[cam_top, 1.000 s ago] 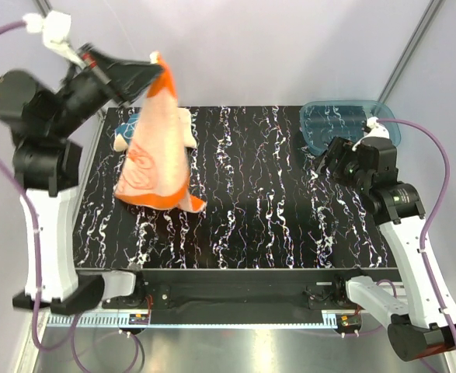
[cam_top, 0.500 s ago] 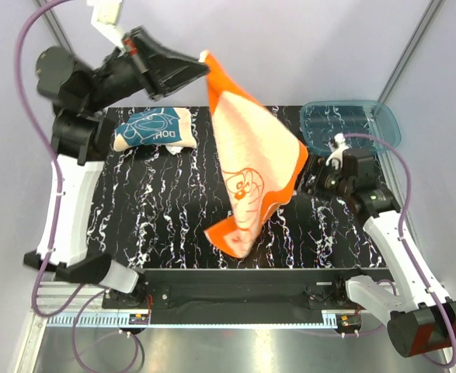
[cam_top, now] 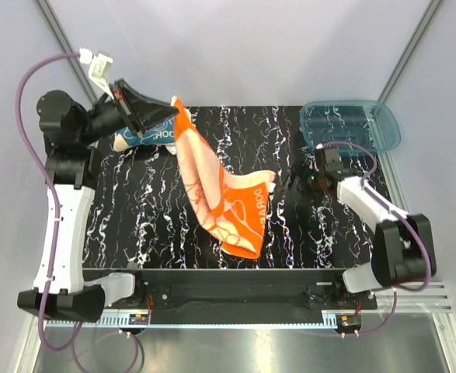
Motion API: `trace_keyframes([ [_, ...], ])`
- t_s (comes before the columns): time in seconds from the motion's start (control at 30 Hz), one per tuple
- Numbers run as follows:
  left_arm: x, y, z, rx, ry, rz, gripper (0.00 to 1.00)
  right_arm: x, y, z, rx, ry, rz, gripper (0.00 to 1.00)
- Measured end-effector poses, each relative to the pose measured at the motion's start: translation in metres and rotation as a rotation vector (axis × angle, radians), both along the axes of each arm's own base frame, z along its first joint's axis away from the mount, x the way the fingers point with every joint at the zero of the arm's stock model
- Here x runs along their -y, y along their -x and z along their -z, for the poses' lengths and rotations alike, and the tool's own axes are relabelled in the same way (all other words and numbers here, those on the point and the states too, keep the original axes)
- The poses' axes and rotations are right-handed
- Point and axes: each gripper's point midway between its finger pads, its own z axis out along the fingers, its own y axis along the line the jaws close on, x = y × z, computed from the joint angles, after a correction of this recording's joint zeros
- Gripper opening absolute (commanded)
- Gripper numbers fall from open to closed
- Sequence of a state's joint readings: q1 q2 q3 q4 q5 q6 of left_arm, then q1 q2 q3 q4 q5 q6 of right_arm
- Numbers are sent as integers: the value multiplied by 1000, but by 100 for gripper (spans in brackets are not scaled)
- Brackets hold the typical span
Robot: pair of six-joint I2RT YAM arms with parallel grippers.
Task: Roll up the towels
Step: Move the towel to the center of the board
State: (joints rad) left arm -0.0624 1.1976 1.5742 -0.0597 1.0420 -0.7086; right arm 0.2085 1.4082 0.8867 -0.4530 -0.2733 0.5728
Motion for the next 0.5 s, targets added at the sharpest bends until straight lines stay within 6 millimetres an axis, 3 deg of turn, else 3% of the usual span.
trace_keyframes([
  [0.27,-22,-34,94,-159,-114,-165,2,-12,-87,4,63,22,27,88],
  [0.5,-37,-68,167,-343,-165,-249,2,-39,-117,41,25,50,-47,86],
])
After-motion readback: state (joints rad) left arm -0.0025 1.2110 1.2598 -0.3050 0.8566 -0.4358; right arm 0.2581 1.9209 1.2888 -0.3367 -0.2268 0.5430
